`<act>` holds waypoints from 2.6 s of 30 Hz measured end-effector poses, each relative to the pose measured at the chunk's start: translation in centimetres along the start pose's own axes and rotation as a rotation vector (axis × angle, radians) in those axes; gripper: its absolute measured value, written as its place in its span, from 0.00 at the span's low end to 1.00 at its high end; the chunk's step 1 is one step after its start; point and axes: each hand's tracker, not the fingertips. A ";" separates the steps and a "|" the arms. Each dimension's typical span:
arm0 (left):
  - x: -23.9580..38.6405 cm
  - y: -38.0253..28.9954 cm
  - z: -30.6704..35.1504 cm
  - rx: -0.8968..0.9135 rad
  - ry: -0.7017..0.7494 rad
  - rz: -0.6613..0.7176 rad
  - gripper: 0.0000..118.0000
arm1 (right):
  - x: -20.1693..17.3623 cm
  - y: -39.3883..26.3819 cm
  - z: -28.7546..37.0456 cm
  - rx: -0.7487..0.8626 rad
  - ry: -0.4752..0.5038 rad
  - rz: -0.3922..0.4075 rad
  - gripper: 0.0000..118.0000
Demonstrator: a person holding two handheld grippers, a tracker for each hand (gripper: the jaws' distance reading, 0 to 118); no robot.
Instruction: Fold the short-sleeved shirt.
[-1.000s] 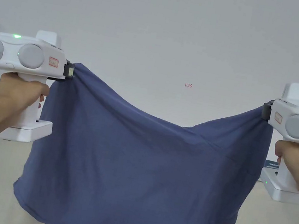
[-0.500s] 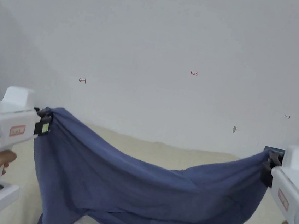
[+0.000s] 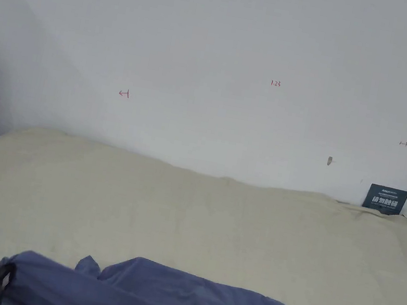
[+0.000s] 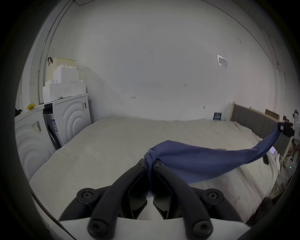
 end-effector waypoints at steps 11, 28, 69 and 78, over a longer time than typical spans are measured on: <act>1.5 -11.9 3.3 -0.252 0.027 0.056 0.00 | -3.7 -10.0 5.2 -0.237 0.020 0.037 0.02; 1.7 -16.2 1.4 -0.381 0.066 0.100 0.19 | -5.1 -17.0 1.1 -0.464 0.018 0.020 0.21; 6.9 -4.1 -8.9 -0.192 -0.024 0.122 0.00 | -11.7 -6.7 -6.8 -0.162 0.143 -0.067 0.00; 3.8 0.6 -19.6 -0.340 -0.041 0.132 0.35 | -12.6 -7.4 -9.3 -0.205 0.162 -0.039 0.00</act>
